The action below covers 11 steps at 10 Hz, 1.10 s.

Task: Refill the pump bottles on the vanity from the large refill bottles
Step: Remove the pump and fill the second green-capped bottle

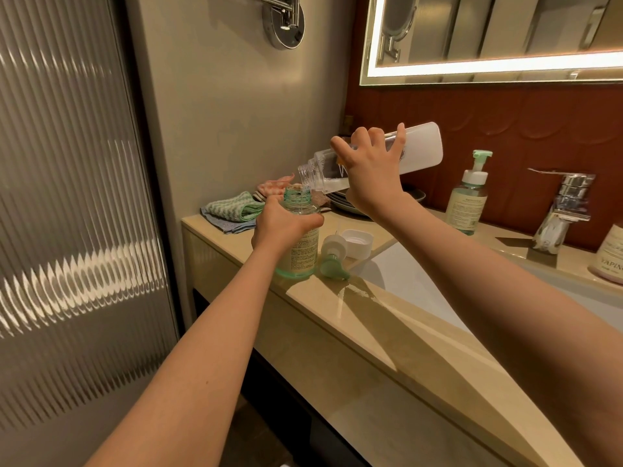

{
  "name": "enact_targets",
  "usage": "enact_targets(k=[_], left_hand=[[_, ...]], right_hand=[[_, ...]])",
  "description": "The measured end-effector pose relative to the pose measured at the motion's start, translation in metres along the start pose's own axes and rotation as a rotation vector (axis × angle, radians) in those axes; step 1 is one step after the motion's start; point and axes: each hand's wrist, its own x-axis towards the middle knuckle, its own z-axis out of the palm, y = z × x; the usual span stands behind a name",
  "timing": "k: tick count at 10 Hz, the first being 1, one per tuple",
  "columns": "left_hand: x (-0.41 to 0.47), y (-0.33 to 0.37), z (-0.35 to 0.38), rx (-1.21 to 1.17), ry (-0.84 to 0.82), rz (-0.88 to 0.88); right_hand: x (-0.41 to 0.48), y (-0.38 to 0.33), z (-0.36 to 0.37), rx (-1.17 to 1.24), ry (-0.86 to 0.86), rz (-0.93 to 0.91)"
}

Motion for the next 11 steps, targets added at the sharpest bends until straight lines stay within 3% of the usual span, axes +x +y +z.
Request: enact_targets(k=[11], left_hand=[[0.0033, -0.0029, 0.0008, 0.039, 0.014, 0.016]], right_hand=[[0.0004, -0.0017, -0.0071, -0.039, 0.009, -0.043]])
